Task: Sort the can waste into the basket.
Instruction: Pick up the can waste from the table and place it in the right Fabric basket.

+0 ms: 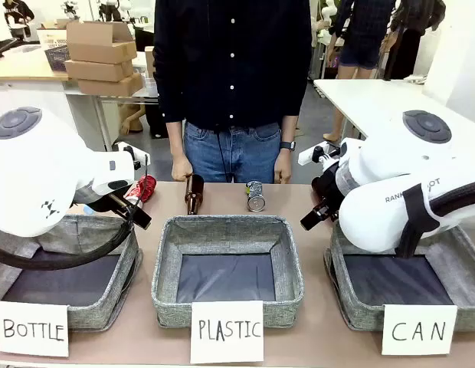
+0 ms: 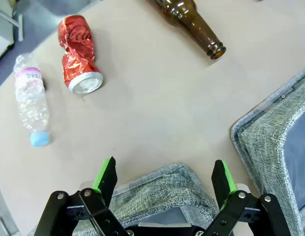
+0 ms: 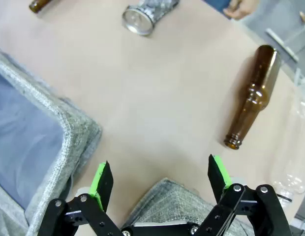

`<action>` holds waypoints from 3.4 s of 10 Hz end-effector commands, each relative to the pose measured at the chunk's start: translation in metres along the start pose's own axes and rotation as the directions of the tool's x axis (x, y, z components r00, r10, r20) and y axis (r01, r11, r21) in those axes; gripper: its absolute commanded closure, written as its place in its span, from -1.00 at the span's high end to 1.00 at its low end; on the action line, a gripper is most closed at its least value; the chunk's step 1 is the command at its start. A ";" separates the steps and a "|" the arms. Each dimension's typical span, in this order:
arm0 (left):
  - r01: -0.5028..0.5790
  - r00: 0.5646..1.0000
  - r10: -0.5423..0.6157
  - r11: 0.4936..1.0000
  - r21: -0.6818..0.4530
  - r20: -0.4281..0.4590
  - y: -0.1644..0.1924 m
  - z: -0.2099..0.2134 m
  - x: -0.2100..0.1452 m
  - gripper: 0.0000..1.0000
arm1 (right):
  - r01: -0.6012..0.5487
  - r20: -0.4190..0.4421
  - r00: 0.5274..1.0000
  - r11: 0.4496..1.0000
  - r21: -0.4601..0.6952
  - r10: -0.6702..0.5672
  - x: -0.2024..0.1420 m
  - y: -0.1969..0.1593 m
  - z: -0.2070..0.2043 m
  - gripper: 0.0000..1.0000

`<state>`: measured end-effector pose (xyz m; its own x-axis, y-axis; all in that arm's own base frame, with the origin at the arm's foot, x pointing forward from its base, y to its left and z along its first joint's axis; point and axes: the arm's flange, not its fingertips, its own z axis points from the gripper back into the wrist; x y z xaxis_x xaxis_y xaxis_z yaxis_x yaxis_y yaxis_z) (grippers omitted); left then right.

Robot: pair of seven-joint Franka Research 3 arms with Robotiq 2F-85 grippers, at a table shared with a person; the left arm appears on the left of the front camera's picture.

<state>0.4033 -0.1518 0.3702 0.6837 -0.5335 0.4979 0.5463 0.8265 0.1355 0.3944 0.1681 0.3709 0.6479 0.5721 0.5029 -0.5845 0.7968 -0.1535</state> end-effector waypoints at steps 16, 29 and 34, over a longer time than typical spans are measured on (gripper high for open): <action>0.156 0.988 -0.157 0.985 0.076 0.004 -0.046 0.192 -0.097 1.00 | -0.004 0.031 0.999 0.987 -0.158 0.009 -0.076 0.055 0.213 1.00; -0.244 0.721 0.688 0.149 -0.958 -0.076 0.175 0.195 -0.080 1.00 | 0.596 -0.191 0.399 0.096 0.797 -0.897 -0.122 -0.139 0.247 1.00; -0.214 0.795 0.603 0.180 -0.960 -0.065 0.183 0.197 -0.090 1.00 | 0.626 -0.227 0.459 0.131 0.769 -0.859 -0.113 -0.156 0.260 1.00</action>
<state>0.3465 0.0794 0.5167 0.9164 0.0795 0.3922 0.3847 0.0950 -0.9181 0.2838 -0.0684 0.5553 0.9129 -0.3833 0.1403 -0.0113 0.3198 0.9474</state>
